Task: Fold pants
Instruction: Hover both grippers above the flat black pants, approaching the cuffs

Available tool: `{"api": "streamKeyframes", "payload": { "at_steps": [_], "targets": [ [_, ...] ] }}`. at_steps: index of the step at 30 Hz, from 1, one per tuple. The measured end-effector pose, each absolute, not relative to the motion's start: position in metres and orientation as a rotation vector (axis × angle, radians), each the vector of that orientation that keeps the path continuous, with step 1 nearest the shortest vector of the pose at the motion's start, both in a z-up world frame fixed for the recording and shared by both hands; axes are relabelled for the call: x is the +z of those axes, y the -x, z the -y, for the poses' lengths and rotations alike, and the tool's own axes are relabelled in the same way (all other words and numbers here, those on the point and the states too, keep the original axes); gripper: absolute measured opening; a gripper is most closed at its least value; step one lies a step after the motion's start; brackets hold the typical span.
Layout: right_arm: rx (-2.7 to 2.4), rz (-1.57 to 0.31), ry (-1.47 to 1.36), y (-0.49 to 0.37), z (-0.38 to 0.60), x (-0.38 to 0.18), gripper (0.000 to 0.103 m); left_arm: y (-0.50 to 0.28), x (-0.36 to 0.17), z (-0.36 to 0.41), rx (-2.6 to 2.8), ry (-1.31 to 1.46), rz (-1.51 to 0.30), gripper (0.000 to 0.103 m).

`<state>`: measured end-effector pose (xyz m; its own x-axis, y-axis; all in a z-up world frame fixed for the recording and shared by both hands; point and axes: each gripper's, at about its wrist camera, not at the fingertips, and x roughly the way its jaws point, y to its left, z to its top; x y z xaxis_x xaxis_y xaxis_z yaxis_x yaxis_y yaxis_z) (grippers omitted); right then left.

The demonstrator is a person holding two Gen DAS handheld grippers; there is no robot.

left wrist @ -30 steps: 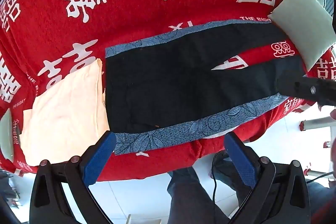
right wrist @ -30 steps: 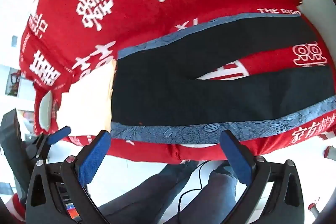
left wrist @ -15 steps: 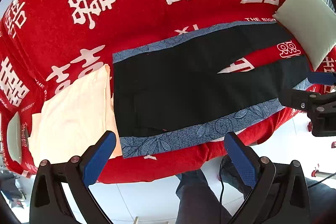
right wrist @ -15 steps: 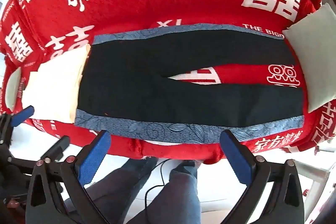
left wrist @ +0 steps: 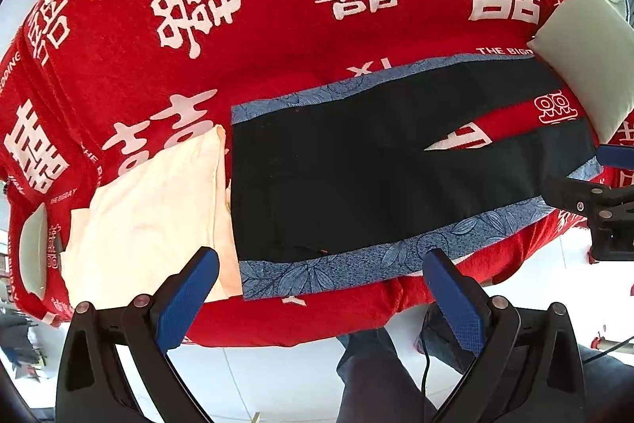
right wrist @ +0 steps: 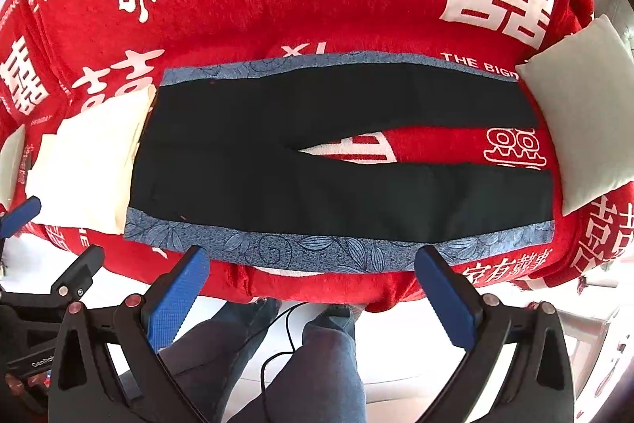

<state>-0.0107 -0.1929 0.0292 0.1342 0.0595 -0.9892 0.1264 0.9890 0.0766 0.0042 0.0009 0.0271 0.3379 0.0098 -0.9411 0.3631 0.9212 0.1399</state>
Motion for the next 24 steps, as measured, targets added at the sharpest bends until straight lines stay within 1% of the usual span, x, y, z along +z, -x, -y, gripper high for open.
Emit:
{"api": "streamKeyframes", "payload": {
  "at_steps": [24],
  "targets": [
    [-0.056,-1.442,-0.136,0.0112,0.1899,0.0327,0.103,0.0009,0.0293,-0.0002,-0.212,-0.363,-1.203,0.103]
  ]
}}
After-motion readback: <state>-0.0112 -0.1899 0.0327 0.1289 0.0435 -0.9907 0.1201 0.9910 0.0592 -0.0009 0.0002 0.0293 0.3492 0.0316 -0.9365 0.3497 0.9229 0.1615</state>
